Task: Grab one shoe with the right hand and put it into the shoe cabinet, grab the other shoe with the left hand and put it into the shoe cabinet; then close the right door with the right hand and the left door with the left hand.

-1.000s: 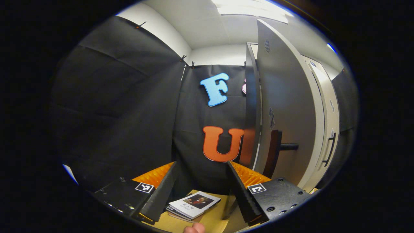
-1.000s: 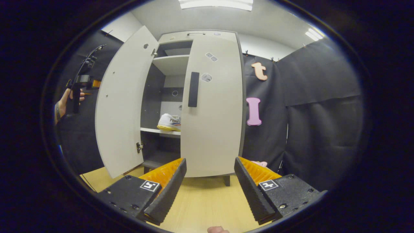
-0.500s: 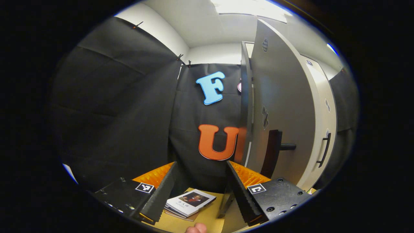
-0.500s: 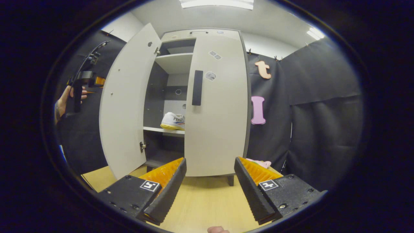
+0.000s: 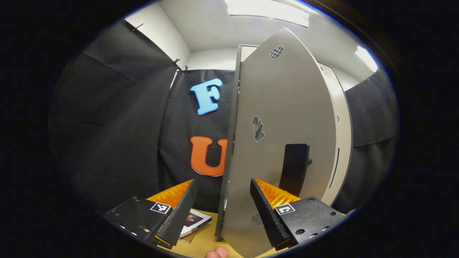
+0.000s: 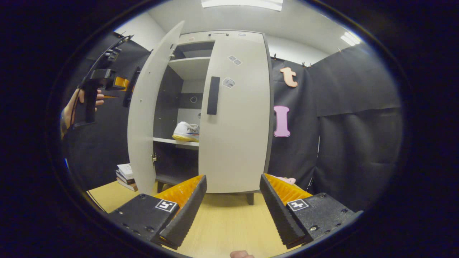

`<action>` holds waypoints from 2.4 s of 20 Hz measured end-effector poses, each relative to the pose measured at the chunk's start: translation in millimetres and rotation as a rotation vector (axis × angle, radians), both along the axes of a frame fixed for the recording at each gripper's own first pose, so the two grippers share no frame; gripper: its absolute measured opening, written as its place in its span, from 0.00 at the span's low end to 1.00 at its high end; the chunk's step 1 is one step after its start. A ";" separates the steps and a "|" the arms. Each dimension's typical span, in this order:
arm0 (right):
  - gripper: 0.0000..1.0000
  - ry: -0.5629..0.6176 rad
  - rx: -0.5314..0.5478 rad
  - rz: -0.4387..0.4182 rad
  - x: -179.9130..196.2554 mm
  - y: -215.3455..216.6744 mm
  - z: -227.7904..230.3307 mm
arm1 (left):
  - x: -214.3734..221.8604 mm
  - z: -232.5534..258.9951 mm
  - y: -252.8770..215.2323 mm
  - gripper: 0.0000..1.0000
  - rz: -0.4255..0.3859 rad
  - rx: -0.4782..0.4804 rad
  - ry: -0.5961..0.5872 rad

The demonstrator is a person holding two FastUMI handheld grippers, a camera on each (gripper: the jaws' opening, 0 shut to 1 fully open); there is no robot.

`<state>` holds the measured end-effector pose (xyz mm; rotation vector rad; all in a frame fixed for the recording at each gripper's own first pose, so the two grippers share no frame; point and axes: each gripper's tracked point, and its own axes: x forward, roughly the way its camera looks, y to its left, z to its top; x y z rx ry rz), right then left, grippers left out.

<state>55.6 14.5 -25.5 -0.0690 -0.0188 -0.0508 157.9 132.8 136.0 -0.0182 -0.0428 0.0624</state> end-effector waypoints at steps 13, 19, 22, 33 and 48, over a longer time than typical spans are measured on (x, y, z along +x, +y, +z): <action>0.97 0.011 0.019 -0.069 6.7 -30.5 -4.2 | 37.1 -5.7 -65.3 0.90 -0.080 0.004 -0.001; 0.97 0.015 0.032 -0.076 6.5 -33.6 -3.7 | 10.1 -10.8 -61.2 0.90 -0.084 0.030 -0.005; 0.97 0.007 0.032 -0.067 5.1 -28.8 -0.6 | -8.1 -21.0 -76.2 0.90 -0.115 0.036 0.019; 0.97 0.024 0.030 -0.028 -11.2 -18.9 -7.2 | -92.2 -84.4 -133.8 0.90 -0.210 0.056 0.067; 0.97 0.041 0.044 -0.039 -30.2 -34.0 -23.2 | -166.1 -175.3 -164.7 0.91 -0.193 0.037 0.146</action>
